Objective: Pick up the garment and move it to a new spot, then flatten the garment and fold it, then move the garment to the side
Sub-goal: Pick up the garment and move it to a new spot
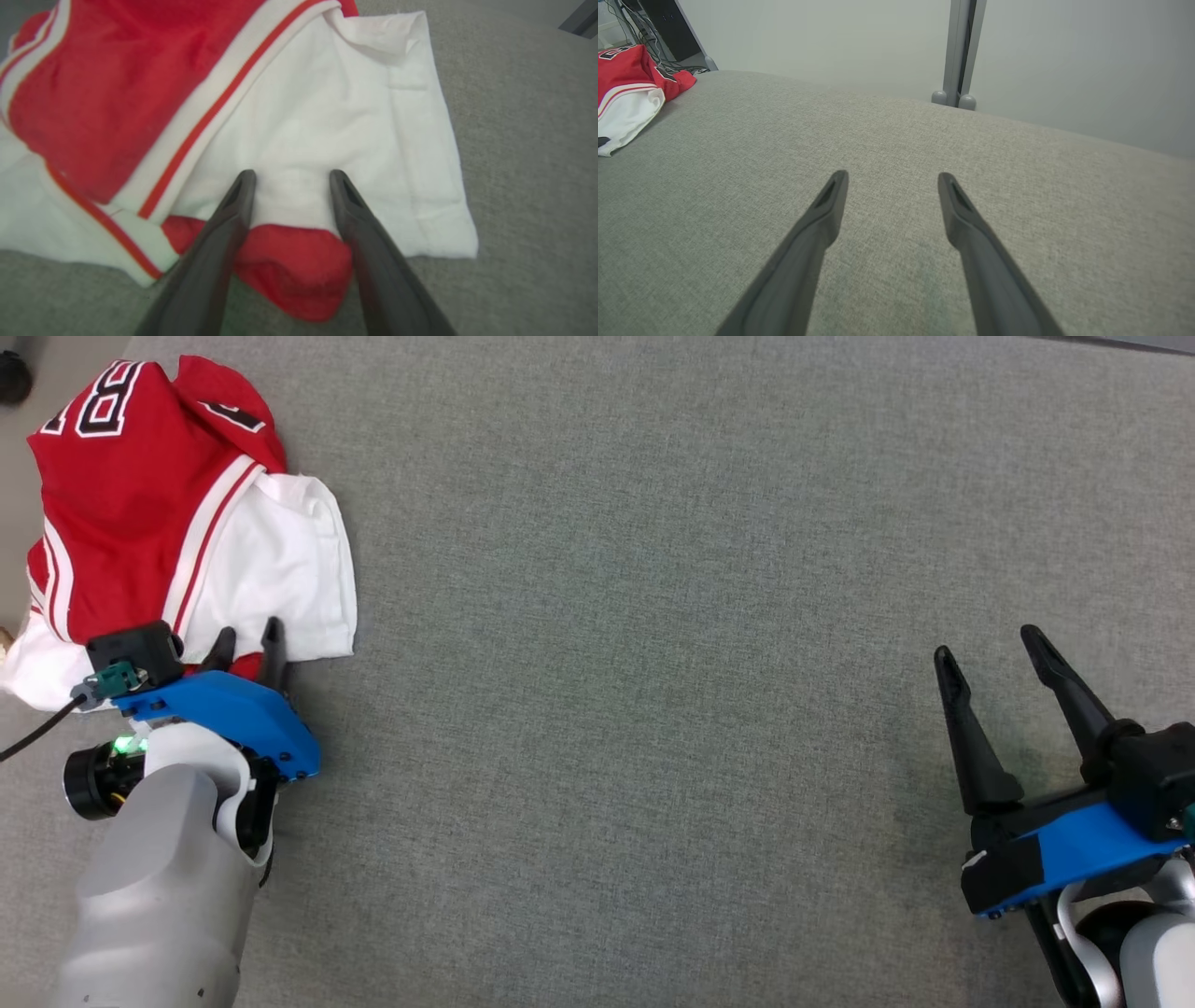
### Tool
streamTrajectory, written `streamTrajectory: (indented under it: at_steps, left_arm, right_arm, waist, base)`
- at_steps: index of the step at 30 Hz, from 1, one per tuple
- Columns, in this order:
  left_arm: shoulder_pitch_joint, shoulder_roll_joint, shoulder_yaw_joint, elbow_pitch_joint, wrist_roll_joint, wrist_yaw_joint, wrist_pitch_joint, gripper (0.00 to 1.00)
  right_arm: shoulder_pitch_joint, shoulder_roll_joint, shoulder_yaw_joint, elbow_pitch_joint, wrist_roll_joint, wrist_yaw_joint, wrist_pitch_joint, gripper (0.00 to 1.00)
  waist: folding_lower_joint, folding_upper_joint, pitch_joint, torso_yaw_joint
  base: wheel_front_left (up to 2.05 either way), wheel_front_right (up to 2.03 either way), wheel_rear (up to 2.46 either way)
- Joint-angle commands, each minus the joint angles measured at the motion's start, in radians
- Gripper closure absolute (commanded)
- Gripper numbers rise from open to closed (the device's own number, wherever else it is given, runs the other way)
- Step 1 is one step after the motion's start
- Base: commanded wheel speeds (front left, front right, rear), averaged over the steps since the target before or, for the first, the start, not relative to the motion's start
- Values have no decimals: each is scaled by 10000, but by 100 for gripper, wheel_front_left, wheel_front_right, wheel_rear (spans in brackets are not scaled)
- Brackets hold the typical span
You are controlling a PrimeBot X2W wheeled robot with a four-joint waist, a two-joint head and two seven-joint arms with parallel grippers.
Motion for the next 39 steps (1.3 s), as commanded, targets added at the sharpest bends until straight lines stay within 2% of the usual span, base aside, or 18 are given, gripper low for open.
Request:
streamTrajectory:
  at_steps: [1,6,10,17,23,28,32,36,39]
  left_arm:
    - [-33,26,-70,290,-16,-55,77,100]
    - [-388,243,-290,469,283,-120,-770,100]
    - [-196,515,-140,-202,554,200,-1103,100]
    - [1502,885,777,-3842,1428,1154,-1115,100]
    - [3514,941,942,-6201,1804,1572,-1095,100]
    - [4877,969,728,-8102,1842,1876,-526,100]
    - [5291,791,360,-9246,1836,1853,-75,100]
    - [5058,430,-408,-9645,1948,1559,339,100]
    - [4592,141,-1085,-9526,2104,1172,525,100]
  right_arm:
    - [-133,-26,-44,47,-63,-2,-46,0]
    - [-65,67,-92,114,-29,-3,-241,0]
    - [76,188,-128,198,21,-3,-462,0]
    - [458,423,-326,506,148,-3,-949,0]
    - [1021,639,-247,742,258,-3,-1113,0]
    - [1384,708,-174,792,344,-3,-1181,0]
    - [1485,760,-188,687,371,-3,-1125,0]
    - [1368,774,-134,644,432,-3,-1143,0]
    - [1189,810,-72,713,495,-3,-1221,0]
  waist:
    - [0,-2,-86,-3]
    - [0,-2,-538,70]
    - [0,-2,-1103,71]
    - [0,-2,-2482,-100]
    - [0,-2,-3606,-558]
    - [0,-2,-4037,-1086]
    - [0,-2,-3950,-1614]
    - [0,-2,-3664,-2462]
    - [0,-2,-3318,-3235]
  base:
    - [0,0,0]
    - [0,0,0]
    - [0,0,0]
    - [0,0,0]
    - [0,0,0]
    - [0,0,0]
    - [0,0,0]
    - [0,0,0]
    - [0,0,0]
